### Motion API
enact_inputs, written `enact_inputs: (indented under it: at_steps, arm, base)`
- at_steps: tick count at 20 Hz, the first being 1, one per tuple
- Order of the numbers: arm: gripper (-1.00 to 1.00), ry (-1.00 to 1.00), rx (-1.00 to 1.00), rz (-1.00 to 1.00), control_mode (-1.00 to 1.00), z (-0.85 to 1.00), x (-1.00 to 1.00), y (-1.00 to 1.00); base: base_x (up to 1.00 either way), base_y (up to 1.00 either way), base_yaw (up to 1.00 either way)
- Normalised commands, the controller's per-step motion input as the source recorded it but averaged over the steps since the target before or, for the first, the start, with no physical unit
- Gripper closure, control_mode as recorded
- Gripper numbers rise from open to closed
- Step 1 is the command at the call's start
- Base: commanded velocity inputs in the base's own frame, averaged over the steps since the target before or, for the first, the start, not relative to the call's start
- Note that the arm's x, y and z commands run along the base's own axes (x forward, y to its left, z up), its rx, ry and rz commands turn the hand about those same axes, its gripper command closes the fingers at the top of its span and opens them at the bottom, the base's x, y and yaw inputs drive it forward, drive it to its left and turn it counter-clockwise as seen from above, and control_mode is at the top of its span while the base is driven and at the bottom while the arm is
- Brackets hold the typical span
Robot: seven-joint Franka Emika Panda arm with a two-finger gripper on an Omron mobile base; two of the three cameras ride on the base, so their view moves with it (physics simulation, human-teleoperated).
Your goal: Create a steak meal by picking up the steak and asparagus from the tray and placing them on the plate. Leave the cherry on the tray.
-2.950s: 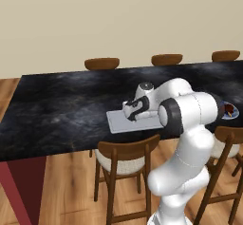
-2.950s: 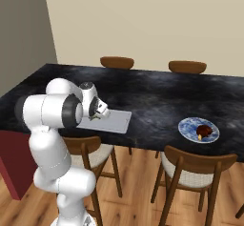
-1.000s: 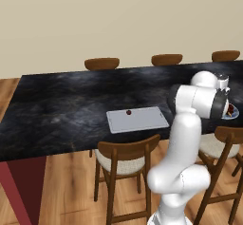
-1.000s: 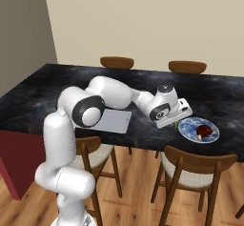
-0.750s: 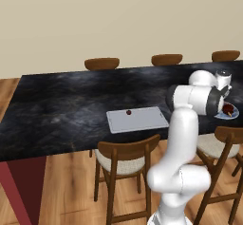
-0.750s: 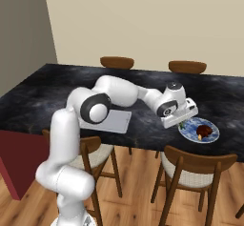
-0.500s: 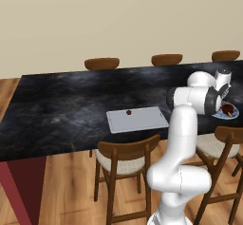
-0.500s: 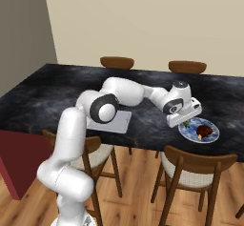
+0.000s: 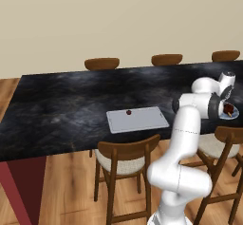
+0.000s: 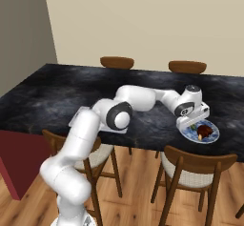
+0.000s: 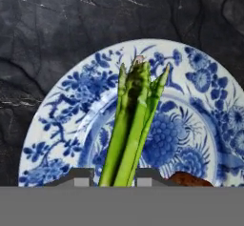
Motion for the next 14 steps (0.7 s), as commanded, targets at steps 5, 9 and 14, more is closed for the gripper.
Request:
enact_inputs:
  at_steps: [5, 9, 14]
  arm:
    - [-1.0, 0.0, 0.0, 0.0, -1.0, -0.08, 0.08, 0.0]
    - [-1.0, -0.05, -0.03, -0.01, -1.0, 0.1, -0.3, 0.29]
    - [-1.0, -0.15, -0.1, -0.02, -1.0, 0.18, -0.53, 0.67]
  base:
    - [0.0, 0.0, 0.0]
    - [0.0, 0.0, 0.0]
    - [0.0, 0.0, 0.0]
